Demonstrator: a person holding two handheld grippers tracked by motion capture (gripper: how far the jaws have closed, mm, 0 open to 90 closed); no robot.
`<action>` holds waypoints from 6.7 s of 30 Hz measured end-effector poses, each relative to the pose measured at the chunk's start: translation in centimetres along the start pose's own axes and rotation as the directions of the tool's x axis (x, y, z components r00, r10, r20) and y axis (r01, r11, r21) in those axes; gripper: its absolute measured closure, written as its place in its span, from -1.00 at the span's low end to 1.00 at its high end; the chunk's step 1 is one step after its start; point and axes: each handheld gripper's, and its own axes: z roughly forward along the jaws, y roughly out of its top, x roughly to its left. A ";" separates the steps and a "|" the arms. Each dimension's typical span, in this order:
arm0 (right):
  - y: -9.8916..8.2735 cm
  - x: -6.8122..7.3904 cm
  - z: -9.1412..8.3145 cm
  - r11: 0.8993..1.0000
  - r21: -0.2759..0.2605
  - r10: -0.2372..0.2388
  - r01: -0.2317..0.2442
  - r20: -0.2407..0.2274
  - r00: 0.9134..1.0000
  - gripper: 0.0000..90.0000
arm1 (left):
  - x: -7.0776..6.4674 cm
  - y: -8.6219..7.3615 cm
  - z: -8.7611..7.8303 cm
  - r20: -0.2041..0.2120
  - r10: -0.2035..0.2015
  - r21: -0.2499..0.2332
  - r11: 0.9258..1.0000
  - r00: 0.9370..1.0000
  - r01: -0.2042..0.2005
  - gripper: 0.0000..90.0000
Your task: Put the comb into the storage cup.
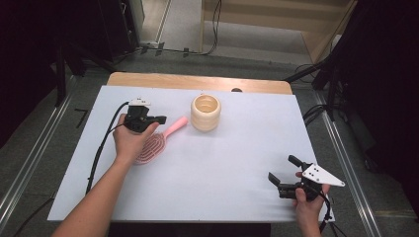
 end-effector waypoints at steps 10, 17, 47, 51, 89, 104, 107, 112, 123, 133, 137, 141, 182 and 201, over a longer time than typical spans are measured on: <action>0.0 0.0 0.0 1.000 0.002 0.001 -0.001 -0.003 1.000 -1.00 | 0.0 1.2 2.5 -0.053 -0.013 0.085 0.996 0.999 0.018 1.00; 0.0 0.0 0.1 1.000 0.007 -0.001 0.001 -0.010 1.000 -1.00 | 0.0 1.7 3.8 -0.109 -0.010 0.163 0.986 0.994 0.028 1.00; 0.0 -0.1 0.1 1.000 0.008 -0.004 0.004 -0.011 1.000 -1.00 | 0.4 1.3 5.0 -0.042 -0.018 0.239 0.971 0.999 0.027 1.00; 0.0 -0.1 0.1 1.000 0.008 -0.001 0.001 -0.010 1.000 -1.00 | -0.1 1.2 5.2 -0.032 0.001 0.251 0.968 0.999 0.007 1.00; 0.0 0.0 0.2 1.000 0.012 -0.004 0.004 -0.008 1.000 -1.00 | -5.0 0.7 5.0 0.134 0.137 0.324 0.930 0.982 -0.174 1.00; 0.0 0.0 0.3 1.000 0.015 -0.009 0.009 -0.009 1.000 -1.00 | -6.5 -0.3 3.9 0.155 0.163 0.297 0.933 0.974 -0.203 1.00; 0.0 0.1 0.3 1.000 0.016 -0.010 0.011 -0.008 1.000 -1.00 | -6.2 -0.6 3.1 0.160 0.145 0.227 0.957 0.976 -0.179 0.86; 0.0 0.0 0.3 1.000 0.014 -0.010 0.010 -0.006 1.000 -1.00 | -6.1 -0.9 1.7 0.144 0.142 0.122 0.979 0.979 -0.160 0.38; 0.0 -0.2 0.2 1.000 0.012 0.008 -0.008 -0.002 1.000 -1.00 | -5.5 -2.7 -3.0 0.081 0.080 -0.156 0.986 0.993 -0.067 -1.00; 0.2 -0.6 -0.3 0.999 0.011 0.043 -0.043 -0.026 0.999 -1.00 | -4.6 -5.4 -6.1 0.043 0.087 -0.245 0.967 0.995 -0.074 -1.00; 0.4 -0.3 -0.3 0.999 0.026 0.027 -0.026 -0.030 0.999 -1.00 | -4.2 -7.1 -7.2 0.016 0.080 -0.287 0.955 0.997 -0.072 -1.00; 0.6 -0.2 -0.2 0.999 0.037 0.025 -0.023 -0.044 0.999 -1.00 | -4.1 -8.3 -8.3 -0.015 0.104 -0.315 0.943 0.994 -0.104 -1.00; 6.5 1.2 3.1 0.993 0.089 -0.059 0.074 -0.161 0.985 -1.00 | -0.7 -16.7 -15.0 -0.183 0.018 -0.422 0.902 0.983 -0.095 -1.00; 9.2 3.0 6.9 0.984 0.120 -0.102 0.134 -0.242 0.965 -1.00 | -1.0 -17.0 -14.7 -0.193 0.031 -0.422 0.900 0.981 -0.111 -1.00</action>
